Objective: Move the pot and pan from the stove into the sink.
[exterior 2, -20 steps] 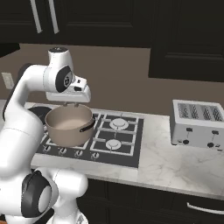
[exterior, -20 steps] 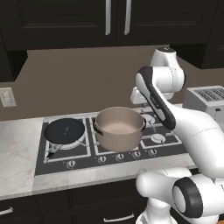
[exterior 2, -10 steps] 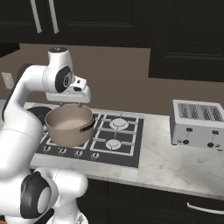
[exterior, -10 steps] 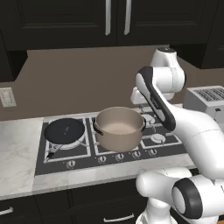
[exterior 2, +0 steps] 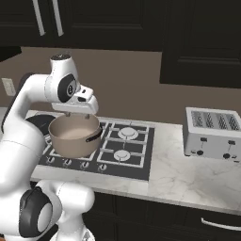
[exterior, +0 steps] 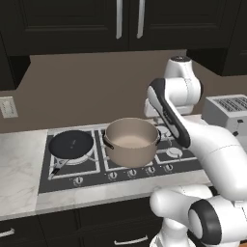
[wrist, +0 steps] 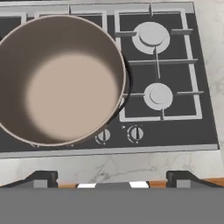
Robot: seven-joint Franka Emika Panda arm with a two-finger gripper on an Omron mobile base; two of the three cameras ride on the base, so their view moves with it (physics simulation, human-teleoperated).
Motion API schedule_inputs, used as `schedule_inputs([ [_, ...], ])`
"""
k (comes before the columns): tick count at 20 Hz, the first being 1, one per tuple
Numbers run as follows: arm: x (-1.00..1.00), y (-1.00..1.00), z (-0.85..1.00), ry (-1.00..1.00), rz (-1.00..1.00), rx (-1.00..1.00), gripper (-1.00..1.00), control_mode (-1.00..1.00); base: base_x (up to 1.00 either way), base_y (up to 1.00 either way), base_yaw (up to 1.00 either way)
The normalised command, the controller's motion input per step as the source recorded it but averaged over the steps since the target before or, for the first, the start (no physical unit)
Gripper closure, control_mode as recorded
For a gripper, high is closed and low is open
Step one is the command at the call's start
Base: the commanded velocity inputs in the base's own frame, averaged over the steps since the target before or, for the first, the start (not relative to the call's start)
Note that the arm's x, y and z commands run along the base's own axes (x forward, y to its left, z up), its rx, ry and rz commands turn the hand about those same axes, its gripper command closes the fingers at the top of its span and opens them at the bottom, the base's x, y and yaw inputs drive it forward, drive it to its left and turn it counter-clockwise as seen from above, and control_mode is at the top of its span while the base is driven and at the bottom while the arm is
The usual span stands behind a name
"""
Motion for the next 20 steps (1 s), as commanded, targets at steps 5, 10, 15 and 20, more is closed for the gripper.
schedule_inputs([
  [5, 0.00, -0.06, -0.09, 0.01, -0.11, -0.02, -1.00, -1.00, 0.00, 0.00, 0.00],
  [10, 0.00, -0.07, -0.13, 0.00, 0.00, 0.00, -1.00, -1.00, 0.00, 0.00, 0.00],
  [15, 0.10, -0.15, -0.41, 0.02, 0.00, 0.03, -1.00, -1.00, 0.00, 0.00, 0.00],
  [20, 0.30, -0.16, -0.29, 0.02, 0.00, 0.07, -1.00, -1.00, 0.00, 0.00, 0.00],
])
